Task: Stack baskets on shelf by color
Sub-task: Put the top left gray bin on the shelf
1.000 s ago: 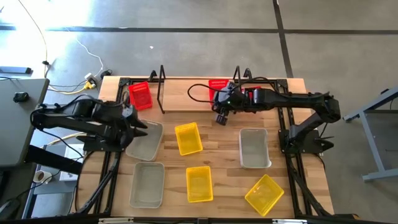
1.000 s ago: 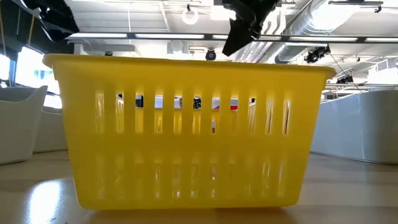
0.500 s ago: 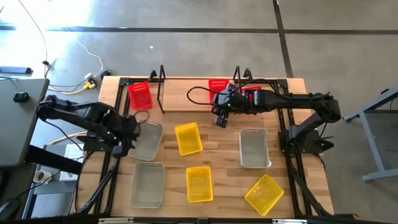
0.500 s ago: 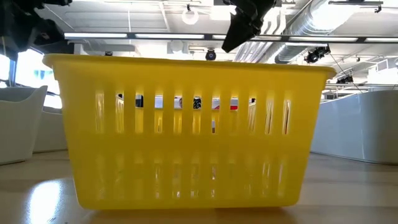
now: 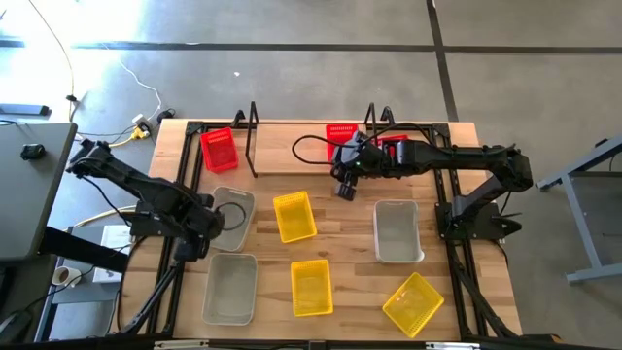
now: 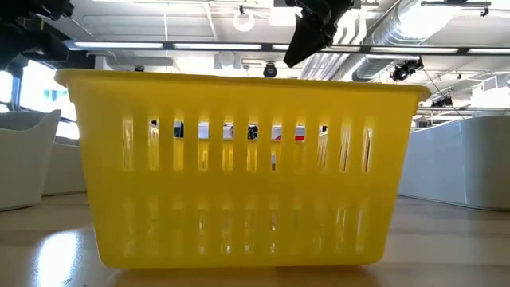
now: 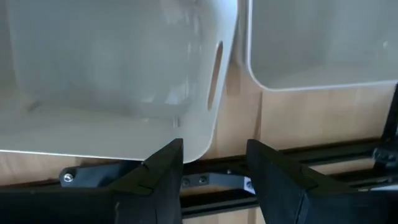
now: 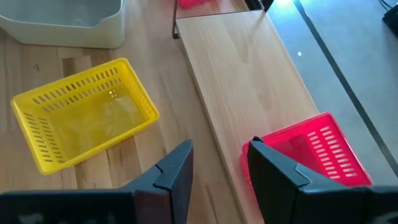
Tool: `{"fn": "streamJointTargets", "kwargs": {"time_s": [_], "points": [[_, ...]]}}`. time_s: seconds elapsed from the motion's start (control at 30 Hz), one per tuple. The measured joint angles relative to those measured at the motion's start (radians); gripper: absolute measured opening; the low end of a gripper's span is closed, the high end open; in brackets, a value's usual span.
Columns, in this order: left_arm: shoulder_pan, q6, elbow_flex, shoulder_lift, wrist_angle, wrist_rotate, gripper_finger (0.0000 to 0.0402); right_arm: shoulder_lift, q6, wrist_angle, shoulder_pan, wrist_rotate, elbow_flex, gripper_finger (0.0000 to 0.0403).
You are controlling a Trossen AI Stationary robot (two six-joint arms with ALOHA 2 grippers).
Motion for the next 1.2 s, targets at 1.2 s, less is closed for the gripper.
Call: {"fn": "streamJointTargets", "kwargs": {"time_s": [1.2], "points": [[-0.033, 0.163, -0.002, 0.430, 0.075, -0.038, 0.0168, 0.000, -0.108, 0.001, 0.000, -0.002, -0.001, 0.0138]]}}
